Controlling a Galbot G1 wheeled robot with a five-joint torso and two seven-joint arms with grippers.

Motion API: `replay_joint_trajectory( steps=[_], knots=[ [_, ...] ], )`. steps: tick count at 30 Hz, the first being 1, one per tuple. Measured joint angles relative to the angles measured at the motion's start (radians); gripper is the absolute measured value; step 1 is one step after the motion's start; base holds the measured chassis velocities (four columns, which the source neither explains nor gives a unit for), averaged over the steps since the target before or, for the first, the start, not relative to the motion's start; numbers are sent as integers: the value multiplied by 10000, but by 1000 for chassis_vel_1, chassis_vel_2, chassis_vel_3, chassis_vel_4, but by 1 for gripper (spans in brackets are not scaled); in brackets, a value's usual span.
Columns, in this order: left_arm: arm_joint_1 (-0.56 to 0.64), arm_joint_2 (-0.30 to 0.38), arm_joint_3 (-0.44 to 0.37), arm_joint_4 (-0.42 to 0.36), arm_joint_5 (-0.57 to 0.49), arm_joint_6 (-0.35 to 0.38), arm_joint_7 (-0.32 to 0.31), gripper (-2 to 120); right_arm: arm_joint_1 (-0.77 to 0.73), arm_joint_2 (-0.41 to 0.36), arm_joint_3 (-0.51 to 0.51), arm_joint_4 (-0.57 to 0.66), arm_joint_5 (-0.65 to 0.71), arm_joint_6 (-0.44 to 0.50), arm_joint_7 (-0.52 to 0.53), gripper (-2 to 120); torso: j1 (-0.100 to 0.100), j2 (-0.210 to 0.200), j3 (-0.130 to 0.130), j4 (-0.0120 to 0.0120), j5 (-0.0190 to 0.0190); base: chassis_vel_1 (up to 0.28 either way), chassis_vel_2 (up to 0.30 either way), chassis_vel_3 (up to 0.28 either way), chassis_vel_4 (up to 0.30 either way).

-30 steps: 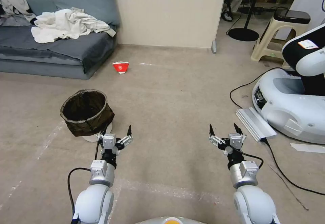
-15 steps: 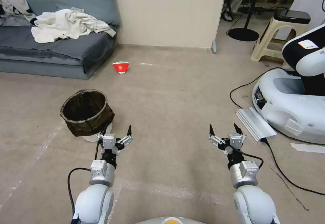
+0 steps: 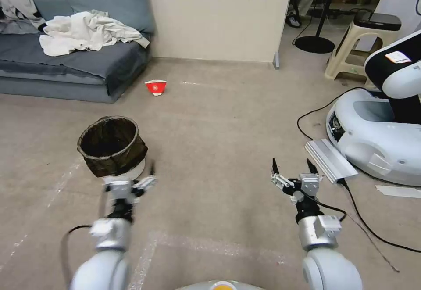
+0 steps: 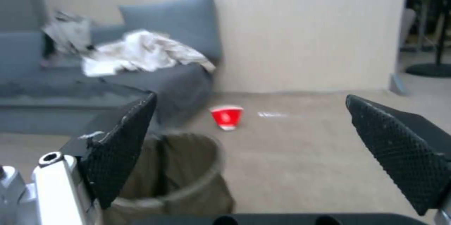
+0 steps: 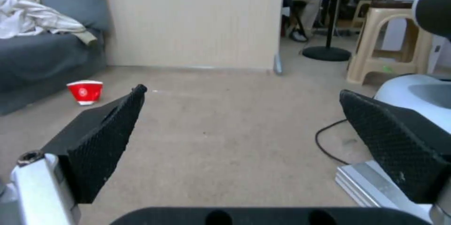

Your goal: Pick up the trash can from the floor.

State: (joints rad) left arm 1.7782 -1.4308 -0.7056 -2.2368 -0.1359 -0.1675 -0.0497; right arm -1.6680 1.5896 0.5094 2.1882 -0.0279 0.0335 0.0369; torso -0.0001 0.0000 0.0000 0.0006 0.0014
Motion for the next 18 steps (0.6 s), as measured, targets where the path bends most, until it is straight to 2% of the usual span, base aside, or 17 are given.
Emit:
replay_joint_trajectory(
  steps=[1, 2, 5, 6, 8, 10, 18],
  knots=[
    [86, 40, -43, -40, -69, 26, 2, 100, -2, 3, 0, 2, 9, 4, 7, 100, 0, 0, 0, -1, -24, 0, 0, 0, 0],
    [102, 49, -57, -40, -80, 45, 3, 100, -2, 3, 3, 3, 14, 5, 8, 100, 0, 0, 0, -3, -27, 0, 0, 0, 0],
    [124, 78, -90, -18, -95, 101, 17, 100, -17, -26, 34, -4, 43, 4, 11, 100, 1, 0, 0, -8, -9, 0, 0, 0, 0],
    [138, 83, -90, 128, -96, 178, 74, 100, -45, -88, 101, -35, 78, 1, 12, 100, 2, 0, 1, -7, -21, 0, 0, 0, 0],
    [136, 88, -69, 263, -115, 229, 114, 100, -93, -157, 178, -69, 160, -22, 2, 100, 2, 0, 1, -7, -11, 0, 0, 0, 0],
    [116, 97, -23, 421, -169, 237, 180, 100, -162, -246, 262, -78, 308, -62, -21, 100, 2, 0, 0, -6, -18, 0, 0, 0, 0],
    [67, 101, 16, 391, -198, 283, 303, 100, -179, -236, 225, -19, 397, -170, -32, 100, 2, 0, 0, -6, -14, 0, 0, 0, 0]
  ],
)
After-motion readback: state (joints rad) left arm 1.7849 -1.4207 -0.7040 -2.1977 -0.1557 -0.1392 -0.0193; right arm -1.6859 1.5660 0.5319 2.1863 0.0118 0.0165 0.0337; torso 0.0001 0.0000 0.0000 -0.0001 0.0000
